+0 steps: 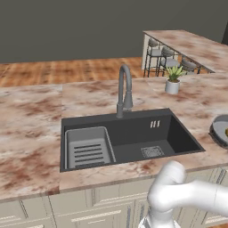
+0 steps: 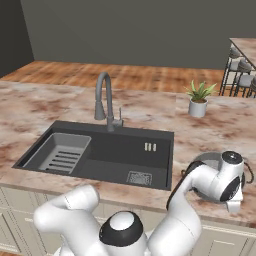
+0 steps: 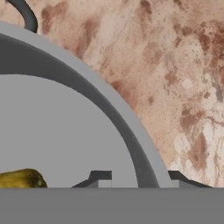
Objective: Dump the lemon from the pot into the sink. Then turn on the water and wash the lemon. Then turn off the water and put the lemon back in the pot.
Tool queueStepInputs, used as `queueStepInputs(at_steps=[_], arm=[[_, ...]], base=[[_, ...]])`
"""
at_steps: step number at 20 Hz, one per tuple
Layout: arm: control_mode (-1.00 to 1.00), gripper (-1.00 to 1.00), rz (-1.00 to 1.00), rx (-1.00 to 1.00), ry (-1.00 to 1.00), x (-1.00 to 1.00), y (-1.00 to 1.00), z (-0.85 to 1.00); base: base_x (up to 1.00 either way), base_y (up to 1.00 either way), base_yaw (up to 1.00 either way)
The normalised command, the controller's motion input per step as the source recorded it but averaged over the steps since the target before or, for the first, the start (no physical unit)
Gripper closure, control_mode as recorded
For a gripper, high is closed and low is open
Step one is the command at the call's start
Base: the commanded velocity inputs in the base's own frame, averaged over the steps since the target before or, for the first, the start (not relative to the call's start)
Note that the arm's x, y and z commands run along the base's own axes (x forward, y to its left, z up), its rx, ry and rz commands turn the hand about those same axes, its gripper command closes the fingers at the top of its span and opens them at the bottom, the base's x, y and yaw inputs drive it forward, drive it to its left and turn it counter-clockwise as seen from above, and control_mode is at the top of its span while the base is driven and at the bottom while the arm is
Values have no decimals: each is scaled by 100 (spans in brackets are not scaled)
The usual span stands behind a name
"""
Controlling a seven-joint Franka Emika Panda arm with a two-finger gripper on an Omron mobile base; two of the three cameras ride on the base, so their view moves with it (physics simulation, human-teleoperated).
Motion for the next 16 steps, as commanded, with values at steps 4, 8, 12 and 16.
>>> queueStepInputs(at_steps=[4, 8, 12, 16], arm=[[-100, 100, 2, 0, -11, 0, 24, 0], [-100, 100, 0, 0, -11, 0, 29, 4], [-100, 100, -1, 0, -1, 8, 41, 21], [-100, 100, -6, 0, -1, 18, 54, 38]], base=[[0, 0, 0], [0, 0, 0], [0, 0, 0], [0, 0, 0]])
